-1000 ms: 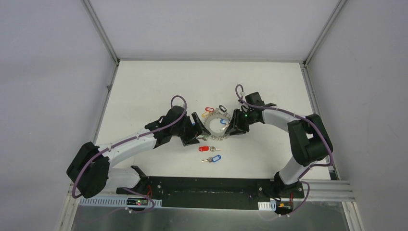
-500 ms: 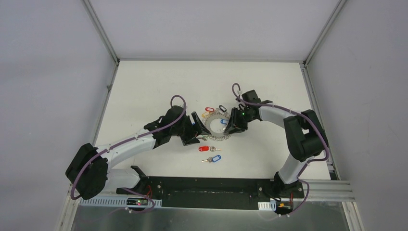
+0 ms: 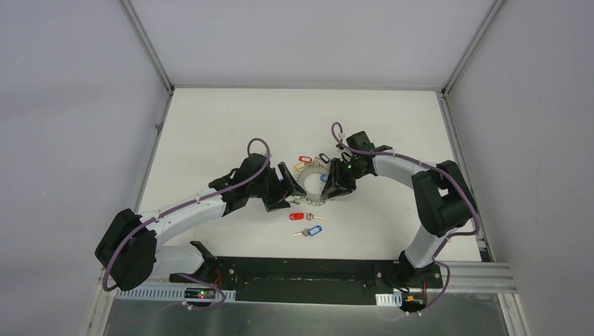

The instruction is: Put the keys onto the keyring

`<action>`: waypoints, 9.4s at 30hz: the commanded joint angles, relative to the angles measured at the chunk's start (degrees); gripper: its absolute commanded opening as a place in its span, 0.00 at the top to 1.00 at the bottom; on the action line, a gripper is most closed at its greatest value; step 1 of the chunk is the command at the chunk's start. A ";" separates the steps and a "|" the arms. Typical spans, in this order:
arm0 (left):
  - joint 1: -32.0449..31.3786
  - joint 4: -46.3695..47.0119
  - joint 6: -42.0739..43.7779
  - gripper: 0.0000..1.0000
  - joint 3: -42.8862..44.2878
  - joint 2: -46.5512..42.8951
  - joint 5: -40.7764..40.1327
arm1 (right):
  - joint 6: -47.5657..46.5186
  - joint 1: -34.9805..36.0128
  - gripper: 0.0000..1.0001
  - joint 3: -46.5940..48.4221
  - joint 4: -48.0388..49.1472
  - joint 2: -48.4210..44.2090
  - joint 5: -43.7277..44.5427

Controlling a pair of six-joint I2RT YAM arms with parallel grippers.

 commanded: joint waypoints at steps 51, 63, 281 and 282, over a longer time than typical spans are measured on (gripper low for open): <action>2.15 -3.59 2.34 0.26 0.22 -3.42 0.82 | -2.84 -0.07 0.93 0.55 0.48 0.31 5.56; 2.23 -4.52 2.89 0.26 0.19 -4.43 0.23 | -3.62 -0.07 0.89 0.64 0.15 -0.70 5.57; 2.32 24.42 61.50 1.00 9.06 -3.14 27.66 | -41.34 6.56 1.00 8.77 22.22 -25.83 -13.91; 2.32 24.43 61.51 1.00 8.72 -3.56 26.90 | -41.20 6.46 1.00 8.72 22.24 -25.71 -14.26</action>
